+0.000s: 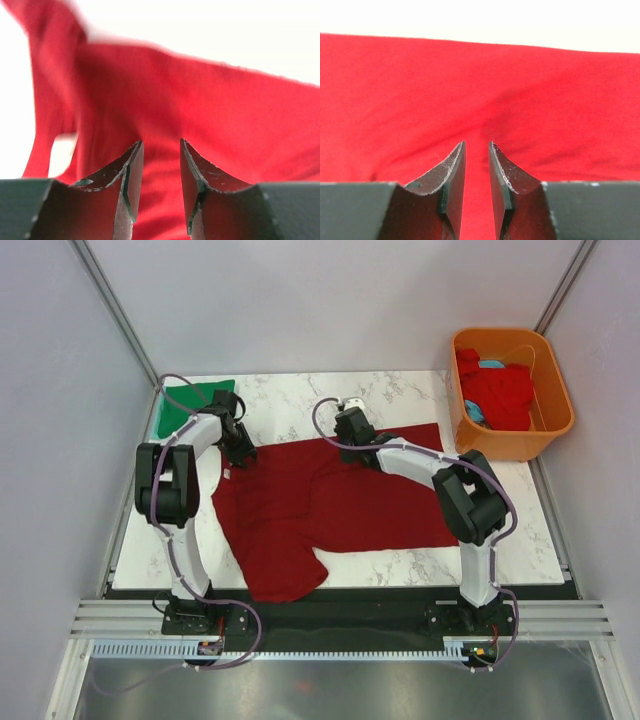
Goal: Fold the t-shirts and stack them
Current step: Fold the tshirt
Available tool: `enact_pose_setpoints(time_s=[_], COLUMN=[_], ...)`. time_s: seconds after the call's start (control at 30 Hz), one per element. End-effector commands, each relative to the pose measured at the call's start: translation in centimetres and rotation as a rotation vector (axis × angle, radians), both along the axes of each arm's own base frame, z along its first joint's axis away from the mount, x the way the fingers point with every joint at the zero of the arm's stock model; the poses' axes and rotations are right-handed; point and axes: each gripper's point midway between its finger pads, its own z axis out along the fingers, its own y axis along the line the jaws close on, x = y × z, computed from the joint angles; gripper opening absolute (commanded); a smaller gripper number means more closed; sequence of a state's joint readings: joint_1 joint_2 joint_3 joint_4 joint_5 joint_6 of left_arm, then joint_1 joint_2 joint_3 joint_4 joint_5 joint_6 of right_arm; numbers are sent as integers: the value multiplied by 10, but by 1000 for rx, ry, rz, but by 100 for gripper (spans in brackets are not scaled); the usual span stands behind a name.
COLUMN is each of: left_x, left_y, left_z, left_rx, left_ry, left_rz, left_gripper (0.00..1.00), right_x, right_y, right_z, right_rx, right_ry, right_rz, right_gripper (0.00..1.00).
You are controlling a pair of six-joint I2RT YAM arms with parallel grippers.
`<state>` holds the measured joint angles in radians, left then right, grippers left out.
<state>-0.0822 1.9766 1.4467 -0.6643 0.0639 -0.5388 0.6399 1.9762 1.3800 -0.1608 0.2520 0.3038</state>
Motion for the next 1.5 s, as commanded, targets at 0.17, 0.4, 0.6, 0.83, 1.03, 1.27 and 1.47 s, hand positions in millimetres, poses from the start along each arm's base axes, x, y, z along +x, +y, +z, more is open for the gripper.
enact_pose_setpoints(time_s=[0.17, 0.4, 0.6, 0.83, 1.03, 1.27, 1.47], left_x=[42, 64, 72, 60, -30, -168, -207], left_y=[17, 27, 22, 18, -11, -27, -21], left_z=[-29, -26, 17, 113, 130, 73, 68], left_rx=[137, 202, 172, 135, -19, -154, -174], left_ry=[-11, -50, -140, -319, -304, -139, -159], left_rz=[4, 5, -5, -23, -56, -19, 60], left_gripper=[42, 43, 45, 54, 54, 51, 52], right_x=[52, 60, 60, 48, 7, -74, -165], right_y=[-78, -123, -127, -123, -122, -59, 27], right_z=[-22, -52, -43, 36, 67, 53, 48], right_rx=[-49, -81, -74, 21, 144, 240, 366], right_ry=[39, 94, 92, 15, 37, 143, 166], right_rz=[-271, -384, -391, -361, -353, -116, 153], right_gripper=[33, 33, 33, 35, 39, 40, 41])
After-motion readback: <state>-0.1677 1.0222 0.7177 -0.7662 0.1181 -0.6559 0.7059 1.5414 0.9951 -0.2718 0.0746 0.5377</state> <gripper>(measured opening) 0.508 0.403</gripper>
